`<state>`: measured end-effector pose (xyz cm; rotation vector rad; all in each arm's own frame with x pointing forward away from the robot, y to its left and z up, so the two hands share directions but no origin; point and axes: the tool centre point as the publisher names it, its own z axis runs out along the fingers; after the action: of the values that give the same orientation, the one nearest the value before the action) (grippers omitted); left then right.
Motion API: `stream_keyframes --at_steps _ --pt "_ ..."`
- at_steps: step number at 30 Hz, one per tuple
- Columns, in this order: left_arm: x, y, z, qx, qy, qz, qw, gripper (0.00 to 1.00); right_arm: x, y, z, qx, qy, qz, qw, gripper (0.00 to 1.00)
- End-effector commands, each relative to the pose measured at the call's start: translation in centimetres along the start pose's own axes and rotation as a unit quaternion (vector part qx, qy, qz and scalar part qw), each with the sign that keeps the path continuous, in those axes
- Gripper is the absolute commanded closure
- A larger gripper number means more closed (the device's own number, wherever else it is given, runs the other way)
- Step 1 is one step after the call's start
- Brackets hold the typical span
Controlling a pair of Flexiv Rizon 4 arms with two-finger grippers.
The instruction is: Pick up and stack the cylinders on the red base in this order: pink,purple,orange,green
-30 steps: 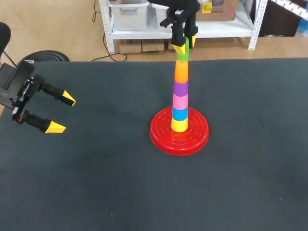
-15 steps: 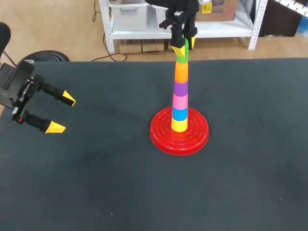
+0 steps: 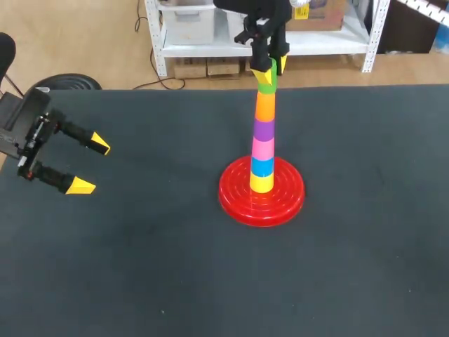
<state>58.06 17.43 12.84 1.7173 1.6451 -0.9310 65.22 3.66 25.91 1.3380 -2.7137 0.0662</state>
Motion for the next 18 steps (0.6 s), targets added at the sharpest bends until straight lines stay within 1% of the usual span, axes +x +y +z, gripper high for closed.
stream_keyframes --at_steps 1,6,18 --pt "0.11 0.04 0.06 0.000 -0.001 0.001 1.000 0.00 0.46 0.33 -0.03 0.004 -0.008 -0.001 1.000 1.00" --pt "0.11 0.04 0.06 0.000 -0.001 0.001 1.000 0.00 0.42 0.55 -0.16 0.004 -0.009 -0.005 1.000 1.00" --pt "0.11 0.04 0.06 0.000 -0.001 0.001 1.000 0.00 0.40 0.43 0.72 -0.006 -0.001 -0.003 1.000 1.00"
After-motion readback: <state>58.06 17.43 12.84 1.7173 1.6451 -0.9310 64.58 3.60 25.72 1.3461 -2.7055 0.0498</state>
